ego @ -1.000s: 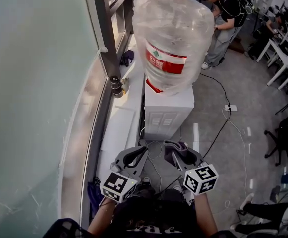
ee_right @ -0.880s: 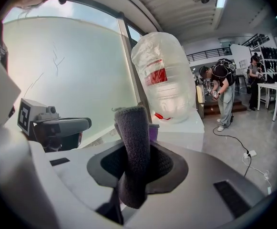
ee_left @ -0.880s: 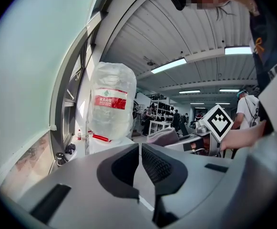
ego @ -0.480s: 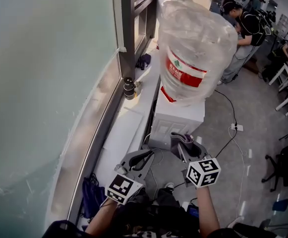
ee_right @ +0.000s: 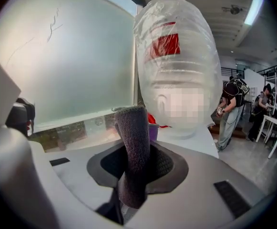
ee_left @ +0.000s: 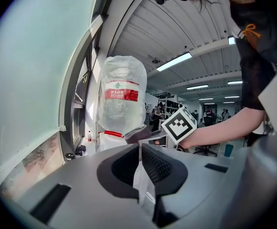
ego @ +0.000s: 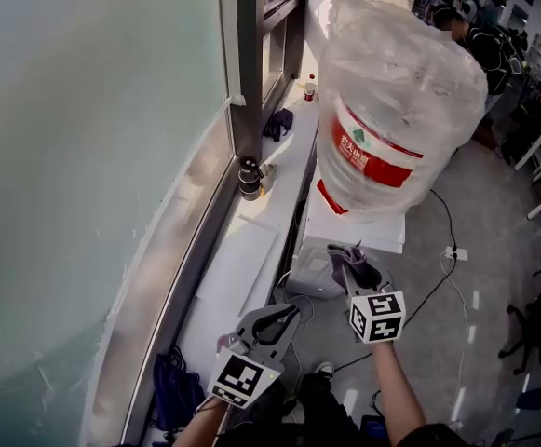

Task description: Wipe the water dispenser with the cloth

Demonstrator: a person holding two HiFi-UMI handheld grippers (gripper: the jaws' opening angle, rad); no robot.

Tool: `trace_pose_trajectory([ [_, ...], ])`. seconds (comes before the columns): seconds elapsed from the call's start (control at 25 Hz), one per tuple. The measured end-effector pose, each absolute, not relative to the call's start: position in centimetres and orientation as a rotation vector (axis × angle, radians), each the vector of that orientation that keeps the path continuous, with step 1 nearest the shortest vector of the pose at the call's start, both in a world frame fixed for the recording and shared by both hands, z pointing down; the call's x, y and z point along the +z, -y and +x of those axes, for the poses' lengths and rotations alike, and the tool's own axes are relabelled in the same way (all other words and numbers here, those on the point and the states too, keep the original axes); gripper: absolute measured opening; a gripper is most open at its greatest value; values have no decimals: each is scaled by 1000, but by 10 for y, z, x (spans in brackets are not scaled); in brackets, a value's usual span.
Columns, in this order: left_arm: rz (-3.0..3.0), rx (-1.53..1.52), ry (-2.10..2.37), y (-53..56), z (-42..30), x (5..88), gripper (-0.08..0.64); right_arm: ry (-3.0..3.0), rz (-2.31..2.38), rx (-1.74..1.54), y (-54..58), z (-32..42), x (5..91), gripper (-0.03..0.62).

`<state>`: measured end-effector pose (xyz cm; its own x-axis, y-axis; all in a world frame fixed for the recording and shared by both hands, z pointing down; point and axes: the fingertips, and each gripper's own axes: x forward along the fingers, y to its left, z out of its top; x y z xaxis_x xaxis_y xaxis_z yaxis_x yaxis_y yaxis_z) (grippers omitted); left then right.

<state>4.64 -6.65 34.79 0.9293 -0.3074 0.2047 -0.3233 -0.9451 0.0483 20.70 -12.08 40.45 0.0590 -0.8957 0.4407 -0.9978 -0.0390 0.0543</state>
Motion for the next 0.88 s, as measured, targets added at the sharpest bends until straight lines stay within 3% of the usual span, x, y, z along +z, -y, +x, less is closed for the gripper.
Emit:
trace_pose_trajectory([
  [0.52, 2953, 303, 521, 101, 50, 418, 29, 1760, 1957, 297, 172, 226, 498, 109],
  [0.88, 2933, 243, 597, 133, 40, 457, 29, 1721, 1892, 390, 178, 224, 592, 108],
])
